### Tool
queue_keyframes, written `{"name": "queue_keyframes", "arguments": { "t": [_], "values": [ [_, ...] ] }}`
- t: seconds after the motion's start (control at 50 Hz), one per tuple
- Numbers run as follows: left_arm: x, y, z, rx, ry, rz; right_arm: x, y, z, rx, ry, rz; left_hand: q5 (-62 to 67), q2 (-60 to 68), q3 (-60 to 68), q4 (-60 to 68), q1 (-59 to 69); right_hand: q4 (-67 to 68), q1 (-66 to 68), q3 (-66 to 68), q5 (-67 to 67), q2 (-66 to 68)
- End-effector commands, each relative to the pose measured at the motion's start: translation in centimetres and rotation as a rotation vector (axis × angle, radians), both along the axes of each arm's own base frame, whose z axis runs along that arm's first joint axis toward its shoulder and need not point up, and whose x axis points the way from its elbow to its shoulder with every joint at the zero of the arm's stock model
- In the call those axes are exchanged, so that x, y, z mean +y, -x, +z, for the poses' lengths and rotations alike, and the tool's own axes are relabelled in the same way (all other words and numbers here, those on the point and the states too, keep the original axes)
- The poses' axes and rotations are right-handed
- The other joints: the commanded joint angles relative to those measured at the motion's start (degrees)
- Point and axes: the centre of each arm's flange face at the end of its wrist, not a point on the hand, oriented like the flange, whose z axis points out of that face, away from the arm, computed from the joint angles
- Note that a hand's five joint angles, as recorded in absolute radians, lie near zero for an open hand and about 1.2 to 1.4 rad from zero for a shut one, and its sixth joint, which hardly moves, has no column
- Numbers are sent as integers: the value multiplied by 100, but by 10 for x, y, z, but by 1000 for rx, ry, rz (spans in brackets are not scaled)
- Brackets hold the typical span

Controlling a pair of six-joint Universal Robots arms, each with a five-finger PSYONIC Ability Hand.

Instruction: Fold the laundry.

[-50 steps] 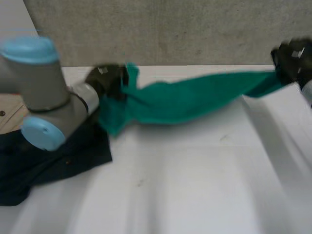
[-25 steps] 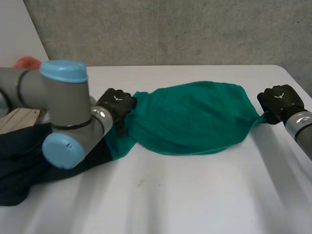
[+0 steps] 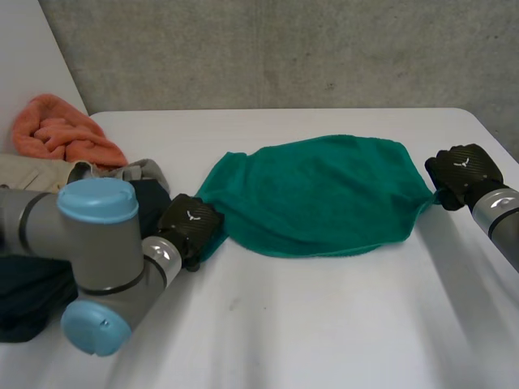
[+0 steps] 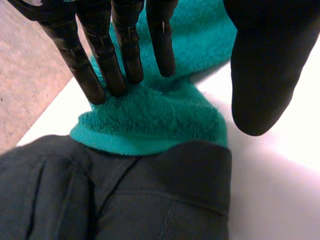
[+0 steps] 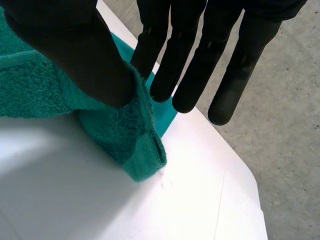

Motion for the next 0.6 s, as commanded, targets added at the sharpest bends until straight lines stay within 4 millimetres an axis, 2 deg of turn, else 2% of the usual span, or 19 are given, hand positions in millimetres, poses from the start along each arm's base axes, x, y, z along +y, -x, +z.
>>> {"name": "queue_keyframes", "arguments": {
  "t": [0.02, 0.12, 0.36, 0.5, 0.56, 0.6],
  "values": [
    [-21, 3, -10, -21, -32, 21, 0, 2, -2, -1, -6, -5, 737, 673, 651, 719, 731, 1123, 1542, 1166, 1251, 1250],
    [-37, 5, -16, -19, -35, 30, 0, 2, -4, 1, -11, -4, 1073, 1009, 986, 1055, 1067, 1123, 1542, 1166, 1251, 1250],
    [-55, 10, -24, -55, -1, 25, -2, 4, -6, 7, -14, -8, 2974, 2910, 2887, 2955, 2968, 1123, 1542, 1166, 1251, 1250],
    [-65, 9, -29, -63, 5, 29, -3, 5, -7, 7, -15, -11, 3109, 3045, 3022, 3090, 3102, 1123, 1542, 1166, 1251, 1250],
    [-66, 8, -26, -65, 6, 35, -3, 6, -6, 7, -12, -14, 5021, 4957, 4934, 5002, 5014, 1123, 1542, 1166, 1251, 1250],
    [-65, 7, -18, -58, 9, 39, -3, 6, -2, 7, -5, -17, 5025, 4961, 4938, 5007, 5019, 1123, 1542, 1166, 1251, 1250]
  ]
}}
